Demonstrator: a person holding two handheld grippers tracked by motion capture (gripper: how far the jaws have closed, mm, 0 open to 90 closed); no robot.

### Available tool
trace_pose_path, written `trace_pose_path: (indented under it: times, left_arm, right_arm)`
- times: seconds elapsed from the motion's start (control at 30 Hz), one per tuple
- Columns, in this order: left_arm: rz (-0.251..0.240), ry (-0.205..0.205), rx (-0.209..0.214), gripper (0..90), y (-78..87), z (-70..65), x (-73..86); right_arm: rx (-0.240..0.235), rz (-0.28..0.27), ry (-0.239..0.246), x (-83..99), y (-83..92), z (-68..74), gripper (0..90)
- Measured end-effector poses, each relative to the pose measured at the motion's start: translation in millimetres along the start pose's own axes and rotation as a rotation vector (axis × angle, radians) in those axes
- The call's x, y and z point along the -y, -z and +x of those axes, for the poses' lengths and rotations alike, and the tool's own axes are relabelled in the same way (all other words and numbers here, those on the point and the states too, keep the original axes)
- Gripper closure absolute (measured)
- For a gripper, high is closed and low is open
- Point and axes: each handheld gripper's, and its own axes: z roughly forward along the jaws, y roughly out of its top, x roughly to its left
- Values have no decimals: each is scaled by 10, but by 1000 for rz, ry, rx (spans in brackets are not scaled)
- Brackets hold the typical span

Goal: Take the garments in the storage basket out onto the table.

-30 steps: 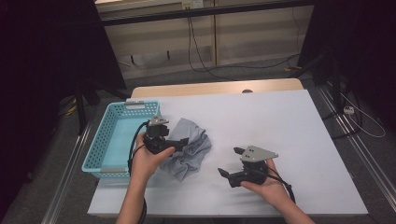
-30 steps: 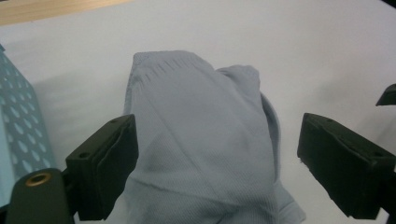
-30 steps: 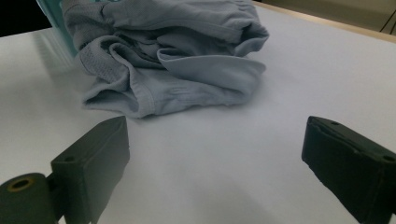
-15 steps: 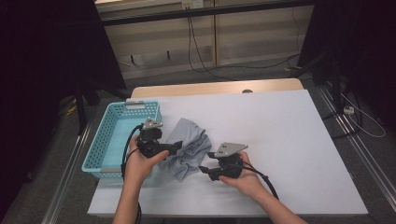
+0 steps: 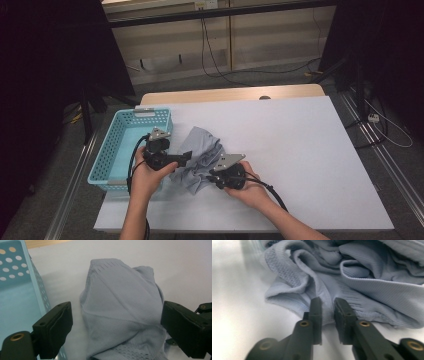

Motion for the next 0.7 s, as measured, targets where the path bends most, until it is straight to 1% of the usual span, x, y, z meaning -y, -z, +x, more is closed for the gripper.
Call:
trace_pose_path:
  times: [0.03,0.07,0.1,0.13,0.17,0.2,0.23,0.27,0.3,0.33,0.37,0.4,0.43,0.47,0.53,0.57,0.6,0.63,0.67,0.7]
  left_arm:
    - [1,0,0,109,0,-3,3]
    - [-7,12,-1,109,-2,-13,6]
    - [-1,-2,1,109,7,-9,5]
    - [-3,-2,3,109,11,-15,3]
    - [-18,12,2,109,11,-32,2]
    - [-16,6,3,109,21,-35,-3]
    - [-21,11,8,109,23,-47,-8]
    - [-23,6,9,109,29,-55,-16]
    - [-28,0,13,109,31,-64,-23]
    - [-20,-12,19,109,36,-68,-32]
    - [-31,-5,22,109,24,-89,-37]
    - [-21,-19,22,109,20,-101,-45]
    - [-17,-28,25,109,7,-116,-51]
    - [-15,-30,29,109,-10,-137,-56]
    - [-8,-39,38,109,-59,-187,-63]
    - [3,-51,43,109,-84,-213,-68]
    - [5,-52,51,109,-118,-245,-68]
    - [17,-71,58,109,-145,-268,-75]
    - [17,-67,69,109,-182,-306,-77]
    - [23,-74,77,109,-211,-339,-82]
  right_arm:
    - [0,0,-12,2,4,-10,805]
    - [2,-5,-19,7,12,-25,822]
    - [14,-5,-13,9,28,-36,835]
    - [31,-7,-1,11,55,-55,844]
    - [45,-14,-3,11,91,-81,854]
    - [49,-26,-23,13,137,-116,856]
    - [52,-40,-40,19,189,-162,857]
    - [55,-53,-65,32,247,-203,857]
    - [63,-61,-78,53,307,-250,857]
    - [68,-66,-93,79,368,-295,857]
    - [75,-75,-103,111,431,-343,858]
    - [82,-85,-126,140,495,-384,859]
    - [85,-90,-139,168,554,-422,859]
    - [94,-96,-150,194,605,-451,860]
    - [103,-99,-156,249,682,-497,861]
    - [107,-96,-161,273,712,-512,860]
    - [112,-96,-168,296,740,-526,860]
    - [114,-97,-173,314,765,-540,860]
    - [119,-97,-177,328,790,-549,860]
    - [123,-101,-179,340,813,-556,860]
